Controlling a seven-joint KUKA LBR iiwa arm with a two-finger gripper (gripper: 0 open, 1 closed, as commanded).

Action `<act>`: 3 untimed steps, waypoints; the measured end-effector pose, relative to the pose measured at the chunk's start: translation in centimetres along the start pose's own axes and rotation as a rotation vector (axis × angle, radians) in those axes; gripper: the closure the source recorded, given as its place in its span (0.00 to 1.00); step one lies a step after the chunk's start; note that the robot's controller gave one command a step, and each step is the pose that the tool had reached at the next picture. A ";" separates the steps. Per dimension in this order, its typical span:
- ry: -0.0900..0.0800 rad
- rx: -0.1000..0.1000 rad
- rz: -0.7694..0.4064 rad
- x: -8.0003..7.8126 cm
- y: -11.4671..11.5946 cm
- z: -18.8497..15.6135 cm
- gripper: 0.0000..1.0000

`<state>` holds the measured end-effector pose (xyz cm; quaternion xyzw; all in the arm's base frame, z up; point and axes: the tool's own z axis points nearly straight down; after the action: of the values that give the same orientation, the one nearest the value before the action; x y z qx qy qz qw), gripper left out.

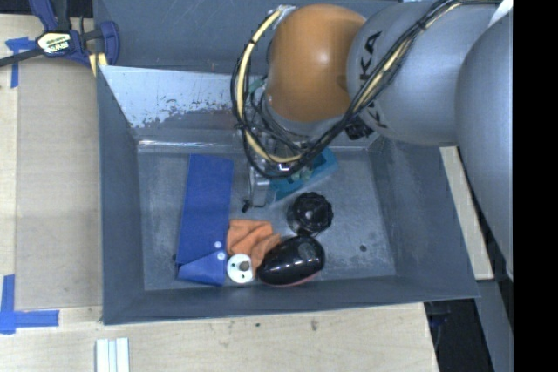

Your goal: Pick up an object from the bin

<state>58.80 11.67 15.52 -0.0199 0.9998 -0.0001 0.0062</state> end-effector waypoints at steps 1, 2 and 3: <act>0.006 -0.001 -0.017 0.1 1.4 1.4 0.00; 0.018 -0.001 -0.053 -1.2 1.1 -0.1 0.00; 0.001 -0.002 -0.055 2.0 2.5 3.2 0.00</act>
Offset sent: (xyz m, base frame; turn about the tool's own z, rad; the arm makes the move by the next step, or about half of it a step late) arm 0.0265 -0.0018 0.0422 -0.0732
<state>56.75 14.09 12.34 -0.0475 0.9989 0.0009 0.0058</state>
